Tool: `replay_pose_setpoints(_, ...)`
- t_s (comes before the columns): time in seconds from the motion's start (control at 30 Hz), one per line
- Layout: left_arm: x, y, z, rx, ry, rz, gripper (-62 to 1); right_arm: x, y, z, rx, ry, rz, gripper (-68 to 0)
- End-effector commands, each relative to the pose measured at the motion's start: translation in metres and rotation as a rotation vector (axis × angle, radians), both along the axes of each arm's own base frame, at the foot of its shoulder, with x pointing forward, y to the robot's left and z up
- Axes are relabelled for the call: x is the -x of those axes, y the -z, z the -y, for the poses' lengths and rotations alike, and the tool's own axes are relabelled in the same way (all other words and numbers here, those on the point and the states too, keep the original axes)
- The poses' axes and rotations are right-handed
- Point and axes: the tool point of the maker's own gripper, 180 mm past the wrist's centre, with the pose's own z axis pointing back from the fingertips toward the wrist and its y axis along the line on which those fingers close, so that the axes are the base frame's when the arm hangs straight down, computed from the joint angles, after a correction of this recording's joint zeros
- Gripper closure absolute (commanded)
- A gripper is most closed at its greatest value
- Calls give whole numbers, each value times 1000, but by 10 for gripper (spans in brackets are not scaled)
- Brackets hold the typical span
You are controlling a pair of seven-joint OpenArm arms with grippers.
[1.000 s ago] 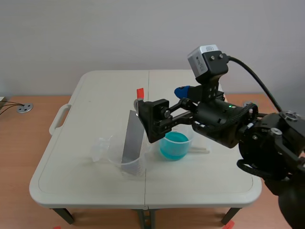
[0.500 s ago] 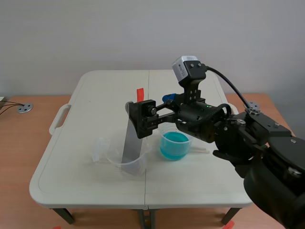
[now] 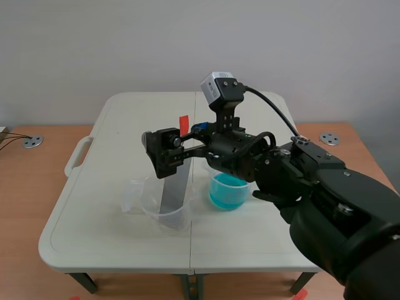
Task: Hold the metal plate by the orange handle, dip it into the blue solution, take it out and point at it, then put the plate back in the beaker on the left.
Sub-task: 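Lift the metal plate out of the left beaker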
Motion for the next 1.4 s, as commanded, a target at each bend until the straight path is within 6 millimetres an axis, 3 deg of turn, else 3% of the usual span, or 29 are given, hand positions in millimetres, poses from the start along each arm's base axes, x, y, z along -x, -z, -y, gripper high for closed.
replay_pose_setpoints(0.0,-1,-3,3,13,-1,8,-15,-9,-17,-2,-33,4,43,-663)
replay_pose_setpoints(0.43,-1,-3,3,13,0,9,-15,-16,-25,-6,-38,-1,53,-661)
replay_pose_setpoints(0.57,-2,-3,3,13,0,11,-15,-15,-24,-7,-48,-1,39,-589)
replay_pose_setpoints(0.67,-4,-3,3,12,0,14,-15,-15,-25,-7,-52,-1,35,-587)
replay_pose_setpoints(0.8,-8,-3,3,14,-1,25,-15,-15,-25,-7,-52,-1,35,-496)
replay_pose_setpoints(1.37,-8,-3,3,14,-1,25,-15,-15,-26,-7,-65,-5,34,-223)
